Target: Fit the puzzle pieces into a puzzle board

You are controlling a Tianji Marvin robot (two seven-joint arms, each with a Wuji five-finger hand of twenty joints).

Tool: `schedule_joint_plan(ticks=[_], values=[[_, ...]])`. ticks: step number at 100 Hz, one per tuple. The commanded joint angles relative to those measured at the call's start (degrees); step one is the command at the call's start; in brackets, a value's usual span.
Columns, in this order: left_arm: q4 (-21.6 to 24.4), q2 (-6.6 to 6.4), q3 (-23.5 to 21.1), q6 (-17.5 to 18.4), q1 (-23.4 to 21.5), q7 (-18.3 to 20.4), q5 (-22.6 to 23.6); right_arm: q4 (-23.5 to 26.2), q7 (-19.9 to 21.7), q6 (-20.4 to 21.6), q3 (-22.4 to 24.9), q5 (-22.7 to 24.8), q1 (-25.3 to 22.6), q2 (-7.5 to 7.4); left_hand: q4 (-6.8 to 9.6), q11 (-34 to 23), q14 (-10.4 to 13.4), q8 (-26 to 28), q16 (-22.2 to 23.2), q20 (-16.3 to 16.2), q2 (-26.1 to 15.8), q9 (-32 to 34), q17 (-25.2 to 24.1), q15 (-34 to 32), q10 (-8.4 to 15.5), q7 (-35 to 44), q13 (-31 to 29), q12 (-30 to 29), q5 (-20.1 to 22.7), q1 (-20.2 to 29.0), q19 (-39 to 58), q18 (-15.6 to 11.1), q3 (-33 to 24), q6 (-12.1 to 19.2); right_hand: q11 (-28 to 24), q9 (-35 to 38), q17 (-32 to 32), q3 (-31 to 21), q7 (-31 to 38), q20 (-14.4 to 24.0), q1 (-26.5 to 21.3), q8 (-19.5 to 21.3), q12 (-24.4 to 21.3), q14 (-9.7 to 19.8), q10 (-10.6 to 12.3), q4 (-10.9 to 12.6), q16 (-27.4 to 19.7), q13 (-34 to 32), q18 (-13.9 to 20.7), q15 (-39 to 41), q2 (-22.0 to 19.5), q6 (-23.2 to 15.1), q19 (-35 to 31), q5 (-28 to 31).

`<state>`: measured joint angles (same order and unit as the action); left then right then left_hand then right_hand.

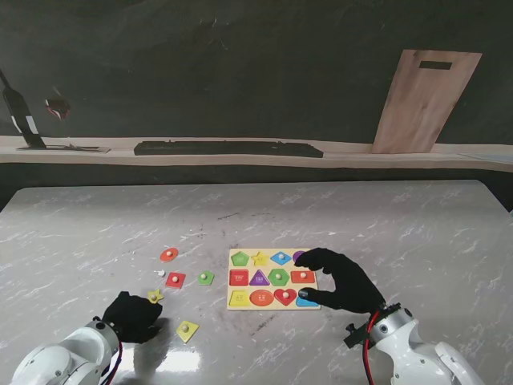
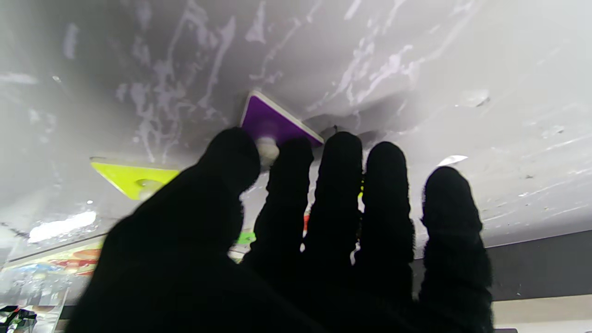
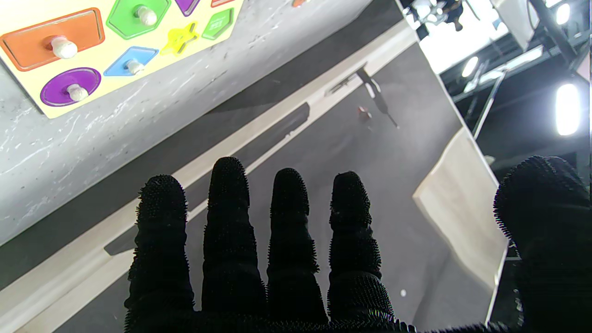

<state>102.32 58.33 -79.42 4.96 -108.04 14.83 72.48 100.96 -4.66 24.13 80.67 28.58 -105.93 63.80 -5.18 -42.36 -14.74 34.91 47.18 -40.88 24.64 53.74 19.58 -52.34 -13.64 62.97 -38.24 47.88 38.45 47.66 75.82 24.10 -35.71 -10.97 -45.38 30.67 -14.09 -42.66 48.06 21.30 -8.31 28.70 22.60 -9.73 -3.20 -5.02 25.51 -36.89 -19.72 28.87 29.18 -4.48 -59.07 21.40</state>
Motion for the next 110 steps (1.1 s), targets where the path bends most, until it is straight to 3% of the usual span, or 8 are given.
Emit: schedule_joint_plan(ticks=[1, 40, 61, 86, 110], values=[[-0.5, -0.17, 0.2, 0.5, -0.3, -0.1, -0.2, 0.1, -0.1, 0.2, -0.1, 0.2, -0.4, 0.22, 1.87, -1.5, -0.4, -0.4, 1.0, -1.4, 0.8, 1.5, 0.4, -1.8, 0.1, 2.0, -1.9, 1.4, 2.3, 2.0, 2.5, -1.1, -6.2, 5.5, -1.0, 1.2, -0.1, 0.8, 0.6, 0.3, -0.4, 0.8, 0.5, -0.4, -0.6, 1.3, 0.8, -1.0, 0.3, 0.6, -0.7, 0.1, -1.4, 1.3], [1.8, -0.12, -2.0, 4.5, -0.5, -0.9, 0.3, 0.3, -1.0, 1.1, 0.4, 0.6, -1.0, 0.35, 2.28, -2.0, -0.3, 1.2, 1.5, -1.5, 0.5, 1.3, 0.9, -2.4, 0.4, 2.8, -1.7, 2.5, 1.5, 1.4, 2.8, -1.1, -7.0, 5.5, -1.0, 1.4, -0.2, 0.9, 0.7, 0.2, -0.5, 0.8, 0.5, -0.5, -0.6, 1.4, 0.8, -1.0, 0.3, 0.6, -0.9, 0.0, -1.4, 1.5], [3.0, -0.34, -2.1, 8.2, 1.7, 1.1, -0.7, 0.5, -1.4, 1.5, 0.6, 0.8, -1.3, 0.43, 2.45, -2.3, -0.7, 1.8, 2.1, -1.7, 0.3, 1.1, 2.0, -3.2, 0.5, 2.9, -1.8, 3.0, 1.2, 1.3, 3.7, -1.1, -6.7, 5.5, -1.0, 1.6, -0.2, 1.0, 0.6, 0.2, -0.5, 0.8, 0.5, -0.5, -0.6, 1.3, 0.8, -1.1, 0.4, 0.6, -0.9, -0.1, -1.5, 1.8], [1.6, -0.83, 2.1, 11.7, 9.0, 4.3, -4.4, 0.8, -1.8, 2.3, 0.9, 0.8, -1.6, 0.5, 2.42, -2.3, -0.6, 2.6, 3.1, -2.5, -0.6, 0.3, 1.9, -3.7, 0.5, 2.5, -1.4, 3.5, 0.2, 1.7, 4.4, -1.6, -5.2, 5.7, -0.9, 1.6, -0.2, 1.1, 0.6, 0.2, -0.5, 0.8, 0.5, -0.5, -0.6, 1.4, 0.8, -1.0, 0.4, 0.6, -1.0, -0.1, -1.5, 1.9], [-4.2, -1.25, 10.4, 12.9, 19.9, 6.5, -10.1, 1.4, -2.4, 3.0, 1.3, 0.6, -2.4, 0.67, 2.25, -2.9, -0.9, 3.0, 4.6, -4.6, -1.4, -0.4, 2.6, -4.9, 0.2, 2.3, -1.3, 3.7, -0.5, 2.3, 5.9, -2.1, -3.7, 5.4, -0.9, 1.8, -0.7, 1.1, 0.6, 0.3, -0.7, 0.8, 0.5, -0.6, -0.7, 1.4, 0.8, -1.2, 0.6, 0.7, -1.2, 0.0, -2.0, 2.0]])
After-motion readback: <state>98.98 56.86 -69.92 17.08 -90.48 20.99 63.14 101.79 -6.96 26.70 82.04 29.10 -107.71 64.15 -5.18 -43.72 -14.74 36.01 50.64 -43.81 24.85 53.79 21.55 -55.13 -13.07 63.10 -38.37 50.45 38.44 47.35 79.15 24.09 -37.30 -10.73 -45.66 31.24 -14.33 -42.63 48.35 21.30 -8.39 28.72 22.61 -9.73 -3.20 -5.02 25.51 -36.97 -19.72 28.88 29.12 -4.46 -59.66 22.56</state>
